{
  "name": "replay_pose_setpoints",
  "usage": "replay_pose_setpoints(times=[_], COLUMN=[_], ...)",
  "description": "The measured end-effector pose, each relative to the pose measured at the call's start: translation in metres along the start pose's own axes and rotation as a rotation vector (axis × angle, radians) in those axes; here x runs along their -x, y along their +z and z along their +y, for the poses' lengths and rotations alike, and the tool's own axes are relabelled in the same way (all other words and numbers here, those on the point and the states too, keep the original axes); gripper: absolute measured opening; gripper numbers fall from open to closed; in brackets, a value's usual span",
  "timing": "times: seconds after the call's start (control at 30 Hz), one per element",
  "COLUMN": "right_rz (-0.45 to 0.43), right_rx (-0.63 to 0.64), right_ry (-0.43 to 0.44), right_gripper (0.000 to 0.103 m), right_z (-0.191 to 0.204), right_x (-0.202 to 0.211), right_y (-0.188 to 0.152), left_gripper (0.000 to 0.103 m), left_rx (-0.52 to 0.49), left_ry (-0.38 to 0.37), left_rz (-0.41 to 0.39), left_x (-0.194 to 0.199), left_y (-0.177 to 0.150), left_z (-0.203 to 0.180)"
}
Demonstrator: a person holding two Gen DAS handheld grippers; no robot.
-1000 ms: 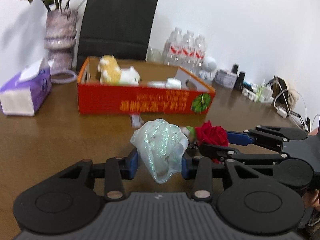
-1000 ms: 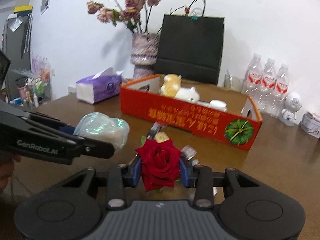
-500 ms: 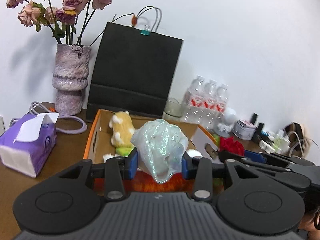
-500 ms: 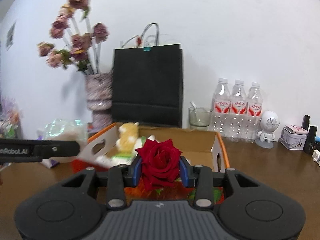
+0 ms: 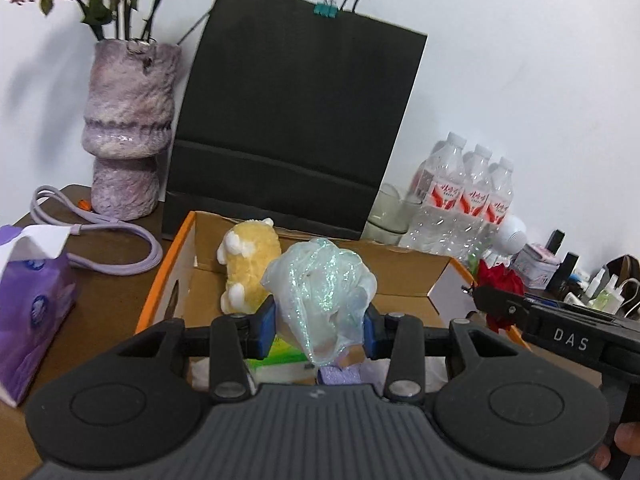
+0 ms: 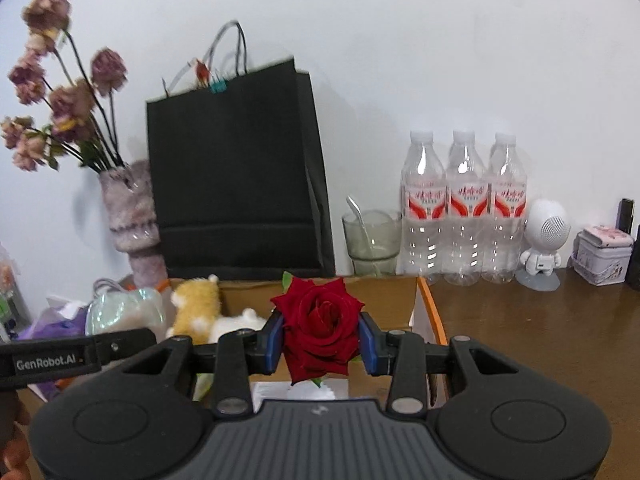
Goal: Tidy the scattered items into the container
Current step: 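Carry the plastic bag into the box with the left tool while the right tool drops the rose in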
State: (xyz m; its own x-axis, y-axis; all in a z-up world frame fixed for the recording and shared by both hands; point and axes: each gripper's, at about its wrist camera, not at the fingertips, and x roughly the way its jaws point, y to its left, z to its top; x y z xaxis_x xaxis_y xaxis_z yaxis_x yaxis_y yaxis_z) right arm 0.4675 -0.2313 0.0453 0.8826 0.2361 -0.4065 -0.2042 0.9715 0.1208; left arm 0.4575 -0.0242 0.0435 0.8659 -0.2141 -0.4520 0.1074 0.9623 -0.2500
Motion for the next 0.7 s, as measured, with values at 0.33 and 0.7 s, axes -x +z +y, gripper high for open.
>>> replay_pose_setpoints(times=[0.33, 0.7], right_rz=[0.066, 0.057], right_rx=[0.024, 0.009], right_ry=[0.006, -0.040], right_gripper=[0.040, 0.103], right_z=[0.004, -0.001], right_x=[-0.019, -0.007], right_y=[-0.008, 0.001], left_gripper=[0.074, 0.103], left_rx=[-0.022, -0.040], left_ry=[0.041, 0.134], left_rz=[0.036, -0.014], left_x=[-0.009, 0.004], left_y=[-0.005, 0.002], left_z=[0.000, -0.004])
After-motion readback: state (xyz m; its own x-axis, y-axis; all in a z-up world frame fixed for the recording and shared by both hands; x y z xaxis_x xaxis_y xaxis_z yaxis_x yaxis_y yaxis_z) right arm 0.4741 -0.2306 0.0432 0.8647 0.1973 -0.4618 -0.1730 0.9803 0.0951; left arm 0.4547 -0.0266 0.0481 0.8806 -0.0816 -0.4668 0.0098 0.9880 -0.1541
